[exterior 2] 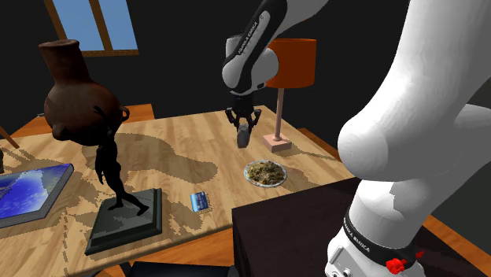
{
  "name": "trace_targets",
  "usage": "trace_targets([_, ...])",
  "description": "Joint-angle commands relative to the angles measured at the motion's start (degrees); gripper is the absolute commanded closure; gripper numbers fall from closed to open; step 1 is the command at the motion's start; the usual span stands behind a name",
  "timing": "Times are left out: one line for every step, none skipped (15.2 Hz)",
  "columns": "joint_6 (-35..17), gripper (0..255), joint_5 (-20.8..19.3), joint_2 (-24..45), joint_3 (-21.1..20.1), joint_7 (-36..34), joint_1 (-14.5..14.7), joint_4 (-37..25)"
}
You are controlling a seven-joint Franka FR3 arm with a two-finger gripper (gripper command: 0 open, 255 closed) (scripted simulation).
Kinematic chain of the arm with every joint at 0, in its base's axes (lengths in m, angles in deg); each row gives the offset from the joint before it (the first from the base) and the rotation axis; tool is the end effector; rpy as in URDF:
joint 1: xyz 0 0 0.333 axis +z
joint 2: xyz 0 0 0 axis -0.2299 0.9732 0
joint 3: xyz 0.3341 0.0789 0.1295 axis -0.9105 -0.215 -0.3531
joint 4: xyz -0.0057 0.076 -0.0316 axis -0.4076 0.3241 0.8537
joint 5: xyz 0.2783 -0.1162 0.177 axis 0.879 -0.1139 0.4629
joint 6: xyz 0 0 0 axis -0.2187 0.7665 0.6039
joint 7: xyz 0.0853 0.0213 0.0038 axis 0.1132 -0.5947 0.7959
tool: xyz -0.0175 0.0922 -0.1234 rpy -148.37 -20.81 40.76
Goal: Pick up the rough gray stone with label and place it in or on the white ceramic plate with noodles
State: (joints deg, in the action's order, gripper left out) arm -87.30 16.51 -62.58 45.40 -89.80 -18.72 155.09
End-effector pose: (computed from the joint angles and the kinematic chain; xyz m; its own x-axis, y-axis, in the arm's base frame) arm 0.4814 0.1236 0.3256 0.8488 -0.5123 0.1310 -0.5188 -0.8547 0.0191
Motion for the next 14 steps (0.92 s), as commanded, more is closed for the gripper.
trace_targets([-1.41,255,2.49,-4.56,0.08,3.04,-1.31,5.24])
trace_targets([-2.01,255,3.68,-6.58,0.29,4.54,-1.72,7.56])
trace_targets([-2.54,255,4.92,-8.62,0.56,6.1,-2.06,9.83])
trace_targets([-2.99,255,6.16,-10.67,0.98,7.71,-2.26,12.06])
trace_targets([-3.37,255,7.39,-12.73,1.48,9.36,-2.39,14.25])
trace_targets([-3.66,255,8.57,-14.8,2.1,11.03,-2.42,16.39])
trace_targets([-3.86,255,9.63,-16.79,2.79,12.61,-2.38,18.4])
trace_targets([-4.79,255,9.01,-15.97,2.8,12.09,-2.46,18.57])
trace_targets([-5.71,255,8.37,-15.15,2.7,11.57,-2.65,18.72])
trace_targets([-6.63,255,7.69,-14.3,2.56,11.01,-2.89,18.86])
trace_targets([-7.54,255,6.94,-13.44,2.44,10.41,-3.14,18.97])
trace_targets([-8.45,255,6.13,-12.57,2.33,9.76,-3.39,19.07])
trace_targets([-9.34,255,5.25,-11.67,2.24,9.05,-3.64,19.14])
trace_targets([-10.23,255,4.28,-10.75,2.16,8.29,-3.89,19.2])
